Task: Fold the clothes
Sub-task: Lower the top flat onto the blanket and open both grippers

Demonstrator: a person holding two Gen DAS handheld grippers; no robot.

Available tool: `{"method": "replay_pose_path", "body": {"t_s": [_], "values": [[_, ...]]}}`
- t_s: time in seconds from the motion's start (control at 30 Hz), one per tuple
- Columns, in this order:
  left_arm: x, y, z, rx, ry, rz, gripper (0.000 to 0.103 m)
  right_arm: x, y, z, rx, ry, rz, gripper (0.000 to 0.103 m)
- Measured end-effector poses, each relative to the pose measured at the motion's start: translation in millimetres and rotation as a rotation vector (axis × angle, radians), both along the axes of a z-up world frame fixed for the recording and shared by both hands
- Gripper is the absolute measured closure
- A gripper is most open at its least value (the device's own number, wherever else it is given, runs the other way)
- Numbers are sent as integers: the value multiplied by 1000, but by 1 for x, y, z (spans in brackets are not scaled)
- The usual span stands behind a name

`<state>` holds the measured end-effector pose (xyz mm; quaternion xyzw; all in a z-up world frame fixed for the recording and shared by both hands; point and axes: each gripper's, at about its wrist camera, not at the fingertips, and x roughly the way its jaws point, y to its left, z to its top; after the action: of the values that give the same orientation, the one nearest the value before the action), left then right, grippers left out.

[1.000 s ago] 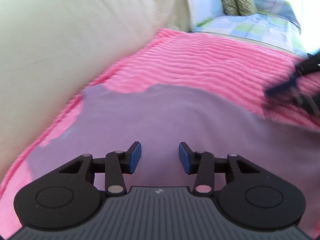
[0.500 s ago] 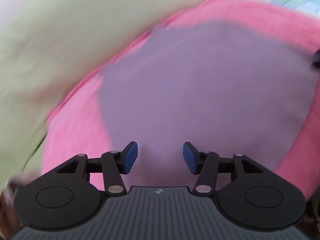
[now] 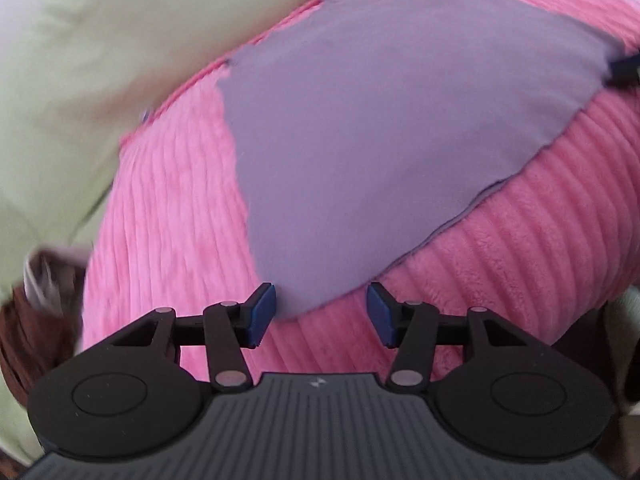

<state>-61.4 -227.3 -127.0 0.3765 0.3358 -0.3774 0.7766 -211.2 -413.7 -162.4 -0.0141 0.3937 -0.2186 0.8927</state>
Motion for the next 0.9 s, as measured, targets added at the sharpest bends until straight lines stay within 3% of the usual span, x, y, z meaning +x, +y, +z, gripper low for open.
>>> {"method": "replay_pose_path", "body": {"t_s": [0.07, 0.17, 0.37, 0.43, 0.5, 0.57, 0.7, 0.9], "values": [[0, 5, 14, -56, 60, 37, 46, -8, 3, 9, 38, -20, -33, 88], [1, 3, 30, -124, 58, 112, 46, -3, 8, 25, 52, -96, -41, 88], [-8, -11, 40, -166, 99, 228, 46, 23, 9, 21, 123, -146, -166, 86], [-14, -9, 40, -171, 117, 234, 46, 18, 14, 23, 169, -153, -207, 79], [-22, -5, 36, -178, 125, 239, 46, 9, 25, 29, 191, -167, -234, 50], [-30, 0, 41, -199, 124, 241, 46, -1, 36, 36, 194, -181, -241, 46], [-46, 0, 54, -240, 95, 236, 41, -25, 51, 55, 188, -240, -238, 29], [-72, 6, 71, -267, 66, 221, 40, -51, 72, 79, 148, -300, -250, 22]]}}
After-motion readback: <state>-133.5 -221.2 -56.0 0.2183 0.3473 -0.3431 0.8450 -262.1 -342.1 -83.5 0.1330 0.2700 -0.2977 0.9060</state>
